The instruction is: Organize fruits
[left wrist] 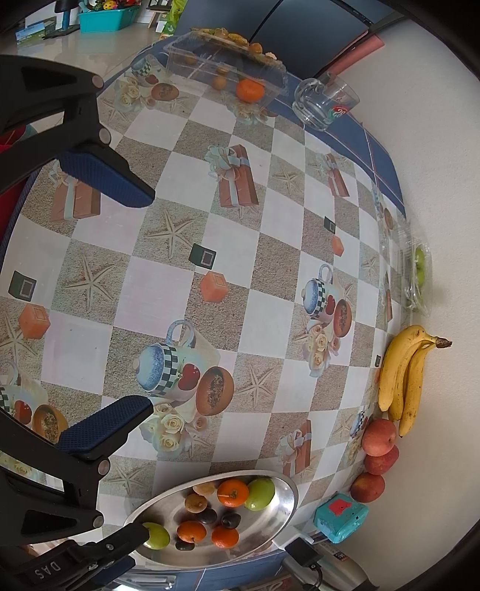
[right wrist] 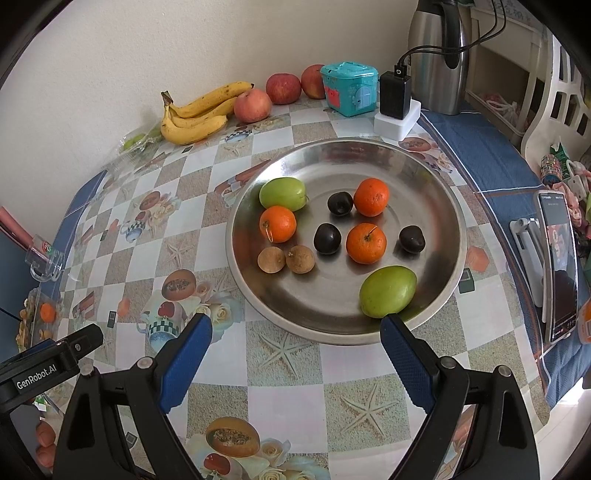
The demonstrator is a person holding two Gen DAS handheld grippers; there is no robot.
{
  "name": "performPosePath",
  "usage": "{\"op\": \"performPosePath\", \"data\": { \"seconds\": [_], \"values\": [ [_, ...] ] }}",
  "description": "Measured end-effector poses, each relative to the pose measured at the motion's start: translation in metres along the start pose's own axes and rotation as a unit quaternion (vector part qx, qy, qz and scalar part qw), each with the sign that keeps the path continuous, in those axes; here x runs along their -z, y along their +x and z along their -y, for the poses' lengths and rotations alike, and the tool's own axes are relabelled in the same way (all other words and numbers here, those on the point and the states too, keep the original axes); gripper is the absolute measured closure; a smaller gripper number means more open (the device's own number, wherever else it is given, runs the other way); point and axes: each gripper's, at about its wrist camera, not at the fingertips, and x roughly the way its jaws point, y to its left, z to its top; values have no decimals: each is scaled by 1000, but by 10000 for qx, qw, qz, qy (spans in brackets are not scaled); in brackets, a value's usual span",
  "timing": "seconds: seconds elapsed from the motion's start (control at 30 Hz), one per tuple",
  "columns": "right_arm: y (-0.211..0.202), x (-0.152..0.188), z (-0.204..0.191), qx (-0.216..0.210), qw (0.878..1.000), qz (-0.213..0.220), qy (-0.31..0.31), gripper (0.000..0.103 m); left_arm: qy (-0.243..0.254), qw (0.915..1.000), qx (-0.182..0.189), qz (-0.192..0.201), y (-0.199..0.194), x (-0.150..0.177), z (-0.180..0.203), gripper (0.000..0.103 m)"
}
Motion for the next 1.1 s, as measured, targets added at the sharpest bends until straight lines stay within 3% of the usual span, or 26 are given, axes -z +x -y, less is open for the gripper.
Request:
{"op": "performPosePath", "data": {
  "seconds": [1.1],
  "values": [
    [2, 2, 0, 6, 10000, -28, -7, 10, -27, 9999, -128, 19, 1, 0, -4, 0]
  ]
}}
